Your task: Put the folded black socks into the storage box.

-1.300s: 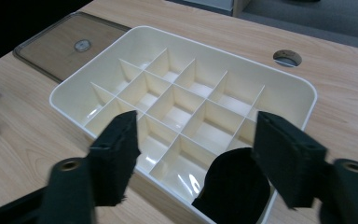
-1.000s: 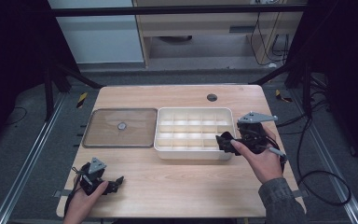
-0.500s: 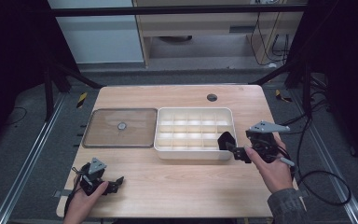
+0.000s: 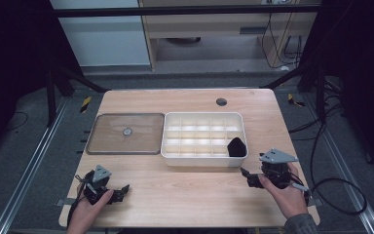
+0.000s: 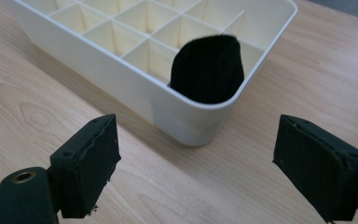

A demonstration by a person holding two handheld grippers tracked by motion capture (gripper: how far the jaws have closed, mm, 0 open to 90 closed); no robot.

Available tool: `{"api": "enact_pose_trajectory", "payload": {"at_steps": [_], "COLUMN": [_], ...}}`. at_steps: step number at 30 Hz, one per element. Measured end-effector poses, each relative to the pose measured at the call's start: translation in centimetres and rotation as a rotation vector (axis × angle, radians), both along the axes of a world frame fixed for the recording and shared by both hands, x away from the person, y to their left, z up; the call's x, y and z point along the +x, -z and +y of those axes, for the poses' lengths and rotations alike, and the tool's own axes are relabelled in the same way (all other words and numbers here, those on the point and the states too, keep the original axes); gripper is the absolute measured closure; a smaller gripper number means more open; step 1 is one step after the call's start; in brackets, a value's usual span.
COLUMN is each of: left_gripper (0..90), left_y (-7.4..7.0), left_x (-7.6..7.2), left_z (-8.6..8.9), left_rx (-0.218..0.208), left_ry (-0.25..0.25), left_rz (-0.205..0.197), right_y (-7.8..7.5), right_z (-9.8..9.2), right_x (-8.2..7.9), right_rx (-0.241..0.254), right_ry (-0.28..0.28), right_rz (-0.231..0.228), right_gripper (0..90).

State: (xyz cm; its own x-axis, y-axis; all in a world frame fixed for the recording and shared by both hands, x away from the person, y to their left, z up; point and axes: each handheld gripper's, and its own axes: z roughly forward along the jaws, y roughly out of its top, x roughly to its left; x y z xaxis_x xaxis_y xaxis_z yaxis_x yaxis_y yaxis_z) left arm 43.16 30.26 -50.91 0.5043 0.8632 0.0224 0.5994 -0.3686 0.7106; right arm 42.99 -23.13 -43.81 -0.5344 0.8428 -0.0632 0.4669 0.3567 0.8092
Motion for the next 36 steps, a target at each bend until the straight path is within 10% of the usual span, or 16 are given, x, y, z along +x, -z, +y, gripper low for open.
{"api": "enact_pose_trajectory", "payload": {"at_steps": [18, 36], "left_gripper": [0.0, 0.0], "left_y": [0.0, 0.0], "left_x": [-0.1, -0.1], "left_z": [0.0, 0.0], "left_rx": [0.0, 0.0], "left_ry": [0.002, 0.003], "left_rz": [0.001, 0.001], "right_y": [5.3, 7.4], "right_z": [1.1, 0.5], "right_x": [-0.2, 1.1], "right_rx": [-0.054, -0.017], "right_ry": [-0.057, 0.098], "right_rz": [0.111, 0.122], "right_gripper": [12.1, 8.2]}}
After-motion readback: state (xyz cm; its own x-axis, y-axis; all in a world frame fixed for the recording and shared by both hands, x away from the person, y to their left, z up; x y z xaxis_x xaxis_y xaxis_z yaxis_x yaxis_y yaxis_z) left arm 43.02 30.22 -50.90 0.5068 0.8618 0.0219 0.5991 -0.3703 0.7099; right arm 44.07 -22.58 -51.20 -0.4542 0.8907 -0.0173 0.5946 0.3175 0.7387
